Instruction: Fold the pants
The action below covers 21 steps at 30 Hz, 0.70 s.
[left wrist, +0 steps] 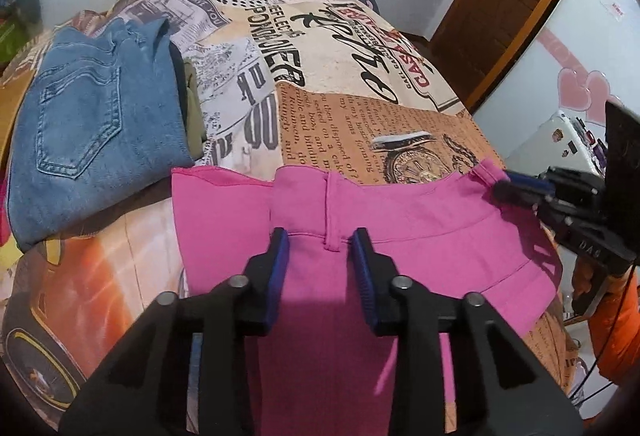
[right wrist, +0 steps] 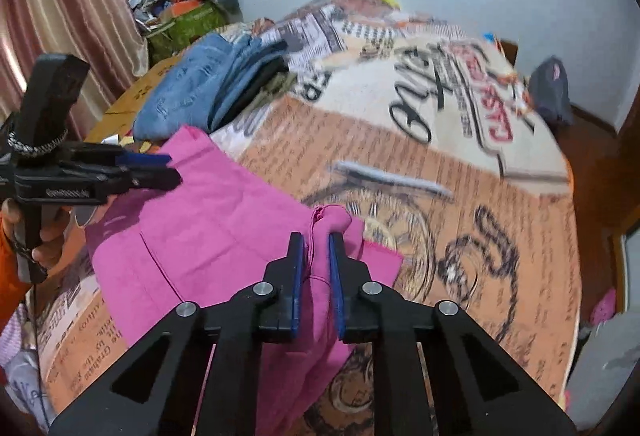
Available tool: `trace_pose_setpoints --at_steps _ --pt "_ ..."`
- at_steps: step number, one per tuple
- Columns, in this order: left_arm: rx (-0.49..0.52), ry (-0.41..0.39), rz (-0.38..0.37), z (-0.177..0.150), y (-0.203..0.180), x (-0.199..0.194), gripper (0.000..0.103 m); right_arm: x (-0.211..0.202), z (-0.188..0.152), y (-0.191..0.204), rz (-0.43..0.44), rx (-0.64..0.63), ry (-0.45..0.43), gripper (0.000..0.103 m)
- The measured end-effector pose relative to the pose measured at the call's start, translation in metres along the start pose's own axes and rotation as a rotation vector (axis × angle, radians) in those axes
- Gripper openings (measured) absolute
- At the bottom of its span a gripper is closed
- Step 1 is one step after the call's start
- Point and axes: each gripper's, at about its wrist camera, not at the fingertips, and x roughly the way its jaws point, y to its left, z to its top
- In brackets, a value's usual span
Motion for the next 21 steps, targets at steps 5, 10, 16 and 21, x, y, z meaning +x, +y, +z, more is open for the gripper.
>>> trace_pose_setpoints --at_steps 5,10,16,21 --pt "0.001 -0.014 0.022 -0.003 0.002 -0.002 0.020 -0.001 0.016 0.004 -0.006 -0.038 -0.043 0.008" --pt "0.016 -0.059 0.065 -0.004 -0.001 -0.012 0.015 -0.001 0.028 0.008 -0.030 -0.075 -0.104 0.008" --pt "0.026 -0.042 0.110 -0.008 0.004 -0.006 0.016 0.039 0.030 -0.002 -0.034 -0.032 -0.026 0.009" --pt "-0.012 -0.050 0.129 -0.007 0.014 -0.010 0.019 0.055 0.031 0.000 -0.057 -0.044 0.022 0.014"
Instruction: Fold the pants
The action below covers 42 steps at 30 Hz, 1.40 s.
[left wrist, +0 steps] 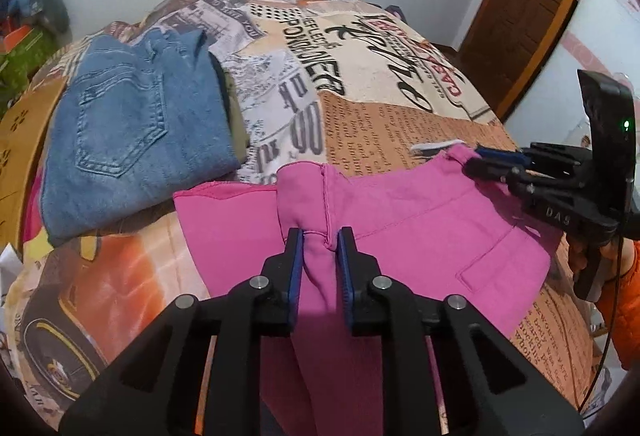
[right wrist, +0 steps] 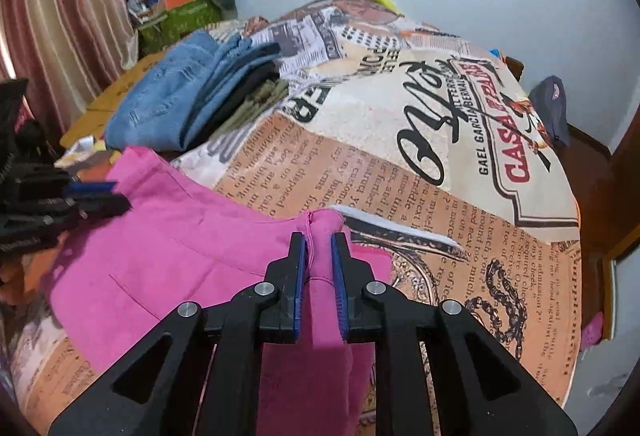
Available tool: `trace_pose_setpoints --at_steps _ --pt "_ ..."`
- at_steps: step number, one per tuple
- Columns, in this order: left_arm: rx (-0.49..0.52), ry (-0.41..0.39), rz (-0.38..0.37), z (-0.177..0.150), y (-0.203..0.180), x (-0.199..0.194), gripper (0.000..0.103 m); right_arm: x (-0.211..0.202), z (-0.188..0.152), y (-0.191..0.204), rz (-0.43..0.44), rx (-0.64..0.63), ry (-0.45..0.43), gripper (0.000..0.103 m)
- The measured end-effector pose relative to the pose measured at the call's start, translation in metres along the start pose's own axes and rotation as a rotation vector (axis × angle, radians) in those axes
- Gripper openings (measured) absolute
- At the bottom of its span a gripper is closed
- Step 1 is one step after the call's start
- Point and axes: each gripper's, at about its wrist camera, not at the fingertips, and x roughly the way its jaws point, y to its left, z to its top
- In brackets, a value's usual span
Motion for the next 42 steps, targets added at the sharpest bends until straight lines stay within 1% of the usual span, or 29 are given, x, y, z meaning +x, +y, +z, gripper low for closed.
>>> trace_pose_setpoints --at_steps 2,3,7,9,10,12,13,14,16,18,19,20,22,23,25,26,30,33,36,40,42 --pt "-0.012 -0.002 0.013 0.000 0.003 -0.003 0.023 0.004 0.000 0.000 -0.014 -0.013 0.028 0.021" --pt "-0.017 -0.003 0.017 0.000 0.004 -0.006 0.024 0.002 0.000 0.000 -0.020 -0.017 0.033 0.022" --pt "-0.018 -0.011 0.021 -0.001 0.005 -0.021 0.024 -0.014 -0.001 -0.005 -0.042 -0.004 0.003 0.039" --pt "-0.009 -0.020 0.035 -0.002 0.004 -0.029 0.024 -0.026 -0.002 -0.008 -0.040 0.009 -0.016 0.041" --pt "-0.008 -0.022 0.037 -0.003 0.004 -0.034 0.027 -0.030 -0.002 -0.009 -0.037 0.012 -0.019 0.041" --pt "-0.016 -0.030 0.039 -0.006 0.006 -0.043 0.036 -0.040 -0.004 -0.009 -0.030 0.012 -0.019 0.043" --pt "-0.024 -0.035 0.038 -0.008 0.007 -0.048 0.044 -0.044 -0.004 -0.008 -0.030 0.011 -0.023 0.049" --pt "-0.033 -0.041 0.033 -0.011 0.009 -0.053 0.048 -0.048 -0.005 -0.008 -0.031 0.010 -0.027 0.058" --pt "-0.038 -0.038 0.019 -0.017 0.010 -0.058 0.049 -0.056 -0.009 -0.005 -0.035 0.007 -0.038 0.067" --pt "-0.035 -0.028 0.022 -0.025 0.009 -0.061 0.052 -0.061 -0.013 -0.001 -0.025 0.006 -0.040 0.072" --pt "-0.035 -0.022 0.027 -0.029 0.009 -0.060 0.054 -0.062 -0.016 0.001 -0.018 0.009 -0.036 0.078" --pt "-0.039 -0.014 0.028 -0.033 0.009 -0.059 0.057 -0.062 -0.018 0.002 -0.012 0.013 -0.034 0.080" --pt "-0.061 0.005 0.018 -0.039 0.010 -0.054 0.060 -0.060 -0.025 0.004 -0.005 0.017 -0.031 0.080" --pt "-0.077 0.014 0.012 -0.041 0.011 -0.051 0.064 -0.057 -0.027 0.005 -0.004 0.020 -0.022 0.080" --pt "-0.118 0.037 -0.005 -0.045 0.015 -0.042 0.070 -0.047 -0.033 0.005 0.004 0.032 0.006 0.080" --pt "-0.131 0.043 -0.012 -0.046 0.016 -0.038 0.071 -0.041 -0.035 0.004 0.010 0.044 0.021 0.080" --pt "-0.167 0.062 -0.047 -0.045 0.019 -0.024 0.072 -0.021 -0.040 -0.005 0.046 0.109 0.064 0.084" --pt "-0.188 0.073 -0.081 -0.039 0.020 -0.016 0.073 -0.009 -0.039 -0.015 0.082 0.170 0.093 0.084" --pt "-0.196 0.103 -0.119 -0.034 0.019 0.000 0.073 0.001 -0.040 -0.017 0.117 0.194 0.122 0.084" --pt "-0.206 0.094 -0.138 -0.028 0.021 0.008 0.073 0.015 -0.039 -0.022 0.176 0.234 0.166 0.085" --pt "-0.202 0.085 -0.135 -0.026 0.021 0.009 0.071 0.018 -0.038 -0.025 0.187 0.241 0.170 0.085"
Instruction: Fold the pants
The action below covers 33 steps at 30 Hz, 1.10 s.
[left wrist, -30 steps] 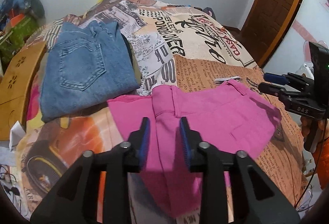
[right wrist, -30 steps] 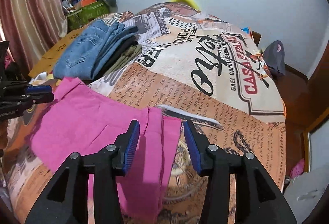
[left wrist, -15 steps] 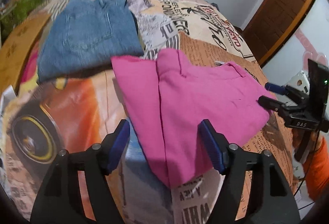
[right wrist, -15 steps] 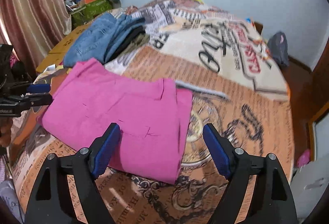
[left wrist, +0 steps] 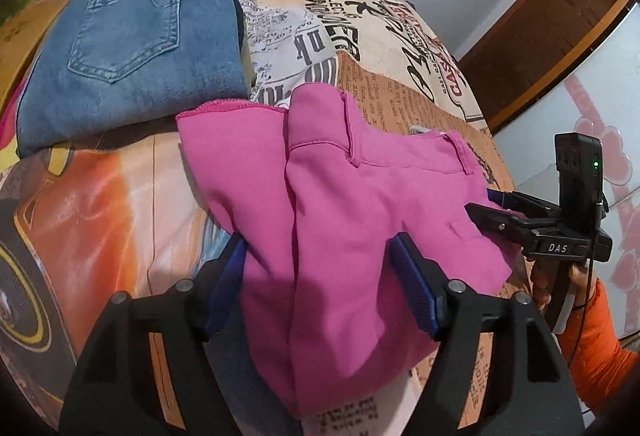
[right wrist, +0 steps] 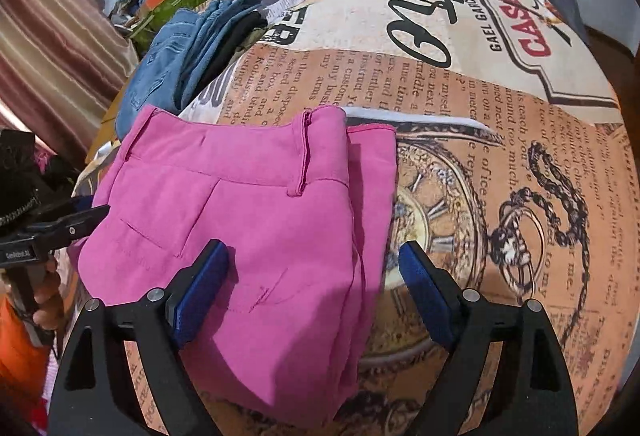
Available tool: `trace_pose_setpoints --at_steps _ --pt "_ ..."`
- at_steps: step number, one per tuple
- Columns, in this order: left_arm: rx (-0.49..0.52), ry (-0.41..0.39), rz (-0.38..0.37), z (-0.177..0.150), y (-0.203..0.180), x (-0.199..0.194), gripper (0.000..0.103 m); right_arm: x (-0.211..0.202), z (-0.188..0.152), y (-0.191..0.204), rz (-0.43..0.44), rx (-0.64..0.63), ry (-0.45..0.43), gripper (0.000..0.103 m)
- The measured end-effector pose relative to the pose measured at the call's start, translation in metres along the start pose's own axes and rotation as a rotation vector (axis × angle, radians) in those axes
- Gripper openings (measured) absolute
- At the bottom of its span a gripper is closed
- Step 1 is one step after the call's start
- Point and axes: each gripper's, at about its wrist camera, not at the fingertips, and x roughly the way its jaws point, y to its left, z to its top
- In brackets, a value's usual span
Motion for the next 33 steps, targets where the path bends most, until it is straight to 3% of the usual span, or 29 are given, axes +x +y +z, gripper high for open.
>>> trace_pose_setpoints --at_steps 7,11,13,17,25,33 --pt "0.046 -0.015 0.003 0.006 -0.012 -0.004 0.033 -0.001 0.006 0.009 0.011 -0.057 -0.007 0.052" --pt "0.081 -0.049 0.034 0.007 -0.020 -0.011 0.024 -0.006 0.008 0.011 -0.026 -0.072 -0.034 0.027" --pt "0.111 -0.073 0.055 0.007 -0.026 -0.017 0.023 -0.012 0.010 0.011 -0.034 -0.067 -0.053 0.021" --pt "0.133 -0.109 0.059 0.011 -0.034 -0.028 0.021 -0.026 0.012 0.017 -0.042 -0.086 -0.089 0.016" --pt "0.142 -0.224 0.070 0.024 -0.035 -0.080 0.021 -0.063 0.026 0.050 -0.046 -0.141 -0.197 0.015" --pt "0.137 -0.345 0.112 0.048 -0.013 -0.139 0.021 -0.082 0.059 0.099 -0.036 -0.221 -0.296 0.015"
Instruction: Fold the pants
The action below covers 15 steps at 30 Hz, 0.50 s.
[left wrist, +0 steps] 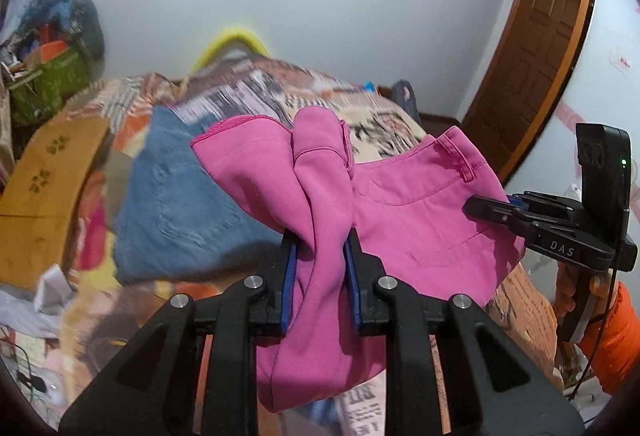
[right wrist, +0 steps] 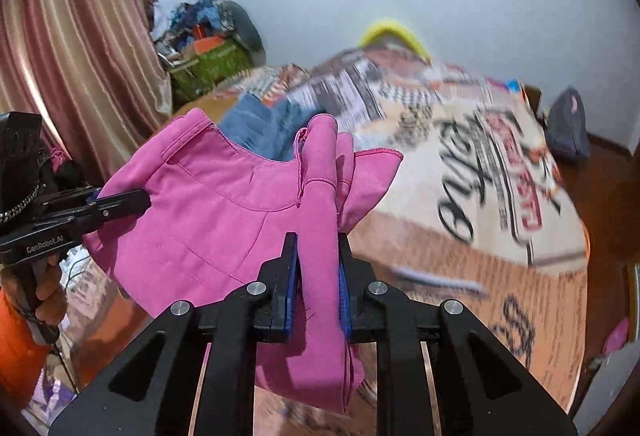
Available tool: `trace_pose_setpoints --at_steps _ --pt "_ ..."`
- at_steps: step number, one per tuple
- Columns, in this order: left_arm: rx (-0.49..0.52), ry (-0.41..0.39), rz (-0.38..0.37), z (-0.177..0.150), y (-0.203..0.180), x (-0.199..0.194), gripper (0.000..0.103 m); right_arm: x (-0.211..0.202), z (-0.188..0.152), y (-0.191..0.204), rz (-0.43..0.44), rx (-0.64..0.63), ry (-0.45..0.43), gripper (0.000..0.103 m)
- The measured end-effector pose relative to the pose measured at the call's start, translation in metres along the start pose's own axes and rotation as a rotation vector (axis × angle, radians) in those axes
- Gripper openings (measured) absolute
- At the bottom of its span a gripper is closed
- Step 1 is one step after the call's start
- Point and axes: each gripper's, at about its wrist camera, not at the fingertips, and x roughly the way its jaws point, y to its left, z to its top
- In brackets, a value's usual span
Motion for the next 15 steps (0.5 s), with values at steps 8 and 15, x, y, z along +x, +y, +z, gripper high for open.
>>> trace_pose_setpoints --at_steps 8,15 --pt "-0.006 -0.070 0.068 0.030 0.047 -0.021 0.021 0.017 0.045 0.043 0.028 -0.071 -0.080 0.015" --pt "-0.003 -0.084 0.106 0.047 0.095 -0.012 0.021 0.056 0.077 0.064 0.059 -0.084 -0.099 0.015"
